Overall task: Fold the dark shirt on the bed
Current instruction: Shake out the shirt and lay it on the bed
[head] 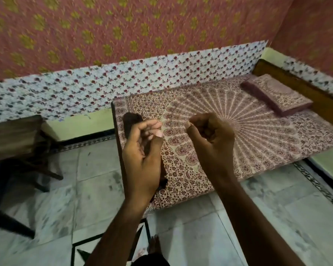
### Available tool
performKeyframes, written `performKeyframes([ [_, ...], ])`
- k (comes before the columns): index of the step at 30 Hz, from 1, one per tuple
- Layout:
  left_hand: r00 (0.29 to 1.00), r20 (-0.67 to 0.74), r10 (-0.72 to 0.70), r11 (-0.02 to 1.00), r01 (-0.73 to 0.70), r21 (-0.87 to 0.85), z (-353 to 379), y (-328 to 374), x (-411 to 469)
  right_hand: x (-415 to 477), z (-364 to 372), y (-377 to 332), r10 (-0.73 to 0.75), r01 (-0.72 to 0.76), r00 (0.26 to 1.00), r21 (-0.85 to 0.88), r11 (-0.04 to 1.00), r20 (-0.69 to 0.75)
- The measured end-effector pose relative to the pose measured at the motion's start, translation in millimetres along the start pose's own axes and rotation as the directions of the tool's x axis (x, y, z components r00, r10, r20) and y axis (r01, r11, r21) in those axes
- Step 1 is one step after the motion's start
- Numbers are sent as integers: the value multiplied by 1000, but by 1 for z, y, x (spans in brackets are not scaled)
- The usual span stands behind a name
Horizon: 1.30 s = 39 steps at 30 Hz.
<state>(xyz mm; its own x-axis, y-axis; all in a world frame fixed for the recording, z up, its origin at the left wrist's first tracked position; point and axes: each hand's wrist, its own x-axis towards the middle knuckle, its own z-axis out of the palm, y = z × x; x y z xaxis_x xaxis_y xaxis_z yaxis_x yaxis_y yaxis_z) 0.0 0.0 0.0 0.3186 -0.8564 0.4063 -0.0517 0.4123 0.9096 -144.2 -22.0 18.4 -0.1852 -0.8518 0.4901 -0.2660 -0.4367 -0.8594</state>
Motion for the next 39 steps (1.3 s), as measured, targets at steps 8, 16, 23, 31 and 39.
performKeyframes([
  [8,992,-19,-125,986,126,109,-2,-82,118,91,81,81,196,-195,980,-26,980,45],
  [16,954,-106,-279,918,297,261,17,-209,230,193,162,207,373,-373,901,-44,927,220],
  [23,874,-196,-444,768,484,419,34,-353,315,278,233,355,532,-502,743,-189,844,407],
  [31,763,-225,-606,505,587,633,2,-535,374,315,329,535,658,-453,528,-477,753,537],
  [39,569,-301,-765,230,679,697,-49,-667,406,295,417,651,741,-382,299,-636,671,602],
])
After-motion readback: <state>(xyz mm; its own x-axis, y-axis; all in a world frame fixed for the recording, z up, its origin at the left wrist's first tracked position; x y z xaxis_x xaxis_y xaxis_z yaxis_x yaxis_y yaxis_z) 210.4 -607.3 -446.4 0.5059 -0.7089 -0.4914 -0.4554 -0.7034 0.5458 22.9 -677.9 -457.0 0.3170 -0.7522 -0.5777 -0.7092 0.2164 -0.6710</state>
